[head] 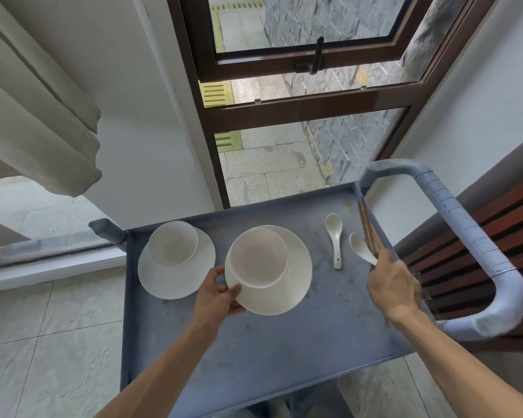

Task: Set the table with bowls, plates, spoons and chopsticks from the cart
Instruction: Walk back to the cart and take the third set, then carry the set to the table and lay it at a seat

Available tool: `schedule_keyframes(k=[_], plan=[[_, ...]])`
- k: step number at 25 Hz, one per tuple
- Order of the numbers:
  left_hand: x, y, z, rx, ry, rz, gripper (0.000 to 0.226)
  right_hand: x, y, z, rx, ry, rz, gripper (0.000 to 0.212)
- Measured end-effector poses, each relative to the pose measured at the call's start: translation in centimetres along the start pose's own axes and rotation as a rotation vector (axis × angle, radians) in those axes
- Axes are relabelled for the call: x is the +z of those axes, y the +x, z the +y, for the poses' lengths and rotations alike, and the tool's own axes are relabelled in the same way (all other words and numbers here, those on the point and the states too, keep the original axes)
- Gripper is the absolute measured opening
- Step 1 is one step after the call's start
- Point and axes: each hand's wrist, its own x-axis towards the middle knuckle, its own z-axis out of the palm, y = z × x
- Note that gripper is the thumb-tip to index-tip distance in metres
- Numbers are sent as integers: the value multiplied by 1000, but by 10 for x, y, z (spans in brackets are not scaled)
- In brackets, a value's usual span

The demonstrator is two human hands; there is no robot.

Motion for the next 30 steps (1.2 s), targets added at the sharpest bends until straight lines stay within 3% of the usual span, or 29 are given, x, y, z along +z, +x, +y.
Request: schedule_keyframes(k=[3, 6, 10, 12, 17, 30], plan=[[-10, -6, -3, -3, 6, -17, 34, -2, -12, -24, 7, 285, -61, 17], [-24, -18, -7, -1, 8, -30, 34, -2, -33, -56, 127, 674, -196, 25], [-40, -38, -14, -10, -21, 17, 34, 2, -65, -93, 178, 915, -259, 36], [-47, -50, -17, -15, -48, 52, 34, 6, -75, -104, 148, 986, -329, 31], [-58, -86, -35, 2, -128, 177, 32, 4, -83, -124, 27, 1030, -461, 12], [-99, -225, -113, -2, -286, 712, 26, 10, -168, -205, -522, 763, -688, 23]])
